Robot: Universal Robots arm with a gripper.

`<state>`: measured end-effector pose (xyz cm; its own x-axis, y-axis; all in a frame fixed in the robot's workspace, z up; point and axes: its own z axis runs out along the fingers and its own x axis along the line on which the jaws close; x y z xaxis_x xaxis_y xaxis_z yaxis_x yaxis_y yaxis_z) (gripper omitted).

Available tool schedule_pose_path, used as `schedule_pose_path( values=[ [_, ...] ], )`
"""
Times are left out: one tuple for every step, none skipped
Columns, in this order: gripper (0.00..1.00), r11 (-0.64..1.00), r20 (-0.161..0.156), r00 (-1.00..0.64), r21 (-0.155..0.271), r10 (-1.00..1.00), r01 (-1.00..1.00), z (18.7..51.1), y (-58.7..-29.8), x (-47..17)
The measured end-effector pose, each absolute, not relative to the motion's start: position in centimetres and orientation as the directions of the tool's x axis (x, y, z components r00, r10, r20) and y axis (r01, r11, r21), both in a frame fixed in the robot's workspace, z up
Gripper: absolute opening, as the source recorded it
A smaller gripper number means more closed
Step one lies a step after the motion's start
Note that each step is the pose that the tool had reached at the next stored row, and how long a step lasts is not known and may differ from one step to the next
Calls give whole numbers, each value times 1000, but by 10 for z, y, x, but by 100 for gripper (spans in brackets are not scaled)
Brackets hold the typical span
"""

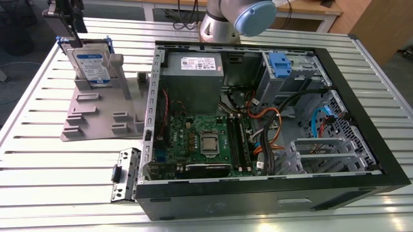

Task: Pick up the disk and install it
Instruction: 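Pick up the disk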

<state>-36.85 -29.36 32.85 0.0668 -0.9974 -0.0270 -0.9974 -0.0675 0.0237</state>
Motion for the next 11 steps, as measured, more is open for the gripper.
schedule_pose_path(
  values=[
    [60,-68,-27,67,24,-997,-997,328,-294,-369],
    [60,-68,-27,67,24,-997,-997,327,-294,-369],
    [60,-67,-27,67,24,-997,-997,327,-294,-369],
    [60,-67,-27,67,24,-997,-997,326,-294,-369],
    [60,-67,-27,67,24,-997,-997,326,-294,-369],
    [60,-68,-27,67,24,-997,-997,326,-294,-369],
    [60,-67,-27,67,24,-997,-997,325,-294,-369],
    [60,-67,-27,67,24,-997,-997,325,-294,-369],
    [60,-68,-27,67,24,-997,-997,325,-294,-369],
    [60,-67,-27,67,24,-997,-997,324,-294,-369],
    [60,-67,-27,67,24,-997,-997,324,-294,-369]
  ],
)
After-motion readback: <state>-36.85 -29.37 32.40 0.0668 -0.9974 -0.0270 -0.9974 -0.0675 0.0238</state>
